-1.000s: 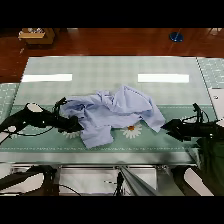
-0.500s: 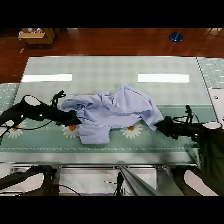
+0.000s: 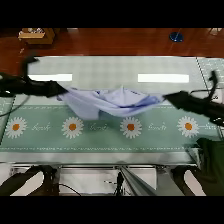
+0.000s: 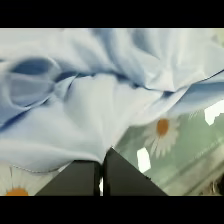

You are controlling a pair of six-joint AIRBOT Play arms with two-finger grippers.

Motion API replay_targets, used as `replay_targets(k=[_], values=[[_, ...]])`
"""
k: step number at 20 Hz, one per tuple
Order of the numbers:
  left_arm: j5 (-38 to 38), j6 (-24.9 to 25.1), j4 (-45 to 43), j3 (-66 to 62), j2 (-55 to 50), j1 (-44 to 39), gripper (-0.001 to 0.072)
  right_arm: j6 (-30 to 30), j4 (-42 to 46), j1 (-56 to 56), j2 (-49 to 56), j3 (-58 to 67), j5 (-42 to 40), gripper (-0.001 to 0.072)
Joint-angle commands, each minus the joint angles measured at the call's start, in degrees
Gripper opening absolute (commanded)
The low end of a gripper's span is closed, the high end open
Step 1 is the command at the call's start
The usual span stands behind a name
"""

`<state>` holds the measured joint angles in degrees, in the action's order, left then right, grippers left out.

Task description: Fold the shirts.

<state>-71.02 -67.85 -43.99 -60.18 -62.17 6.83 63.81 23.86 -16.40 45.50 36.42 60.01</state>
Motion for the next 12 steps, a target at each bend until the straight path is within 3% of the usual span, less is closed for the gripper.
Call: replay_targets(k=[1,6,12], values=[[1.55,0.04,0.07,-13.16,11.37,1.9,0.003,4.28,-0.76,-3.06,-10.25,13.77,-1.31,0.0022],[12.09,-2.6,-3.67,-28.5,24.35,4.63,0.003,11.39,5.99,-4.92,-13.64,34.12,-4.42,0.0021],[12.55,-4.04,-11.19,-38.62,32.48,5.18,0.0029,19.3,17.29,-4.92,-13.64,53.37,-6.14,0.0021]])
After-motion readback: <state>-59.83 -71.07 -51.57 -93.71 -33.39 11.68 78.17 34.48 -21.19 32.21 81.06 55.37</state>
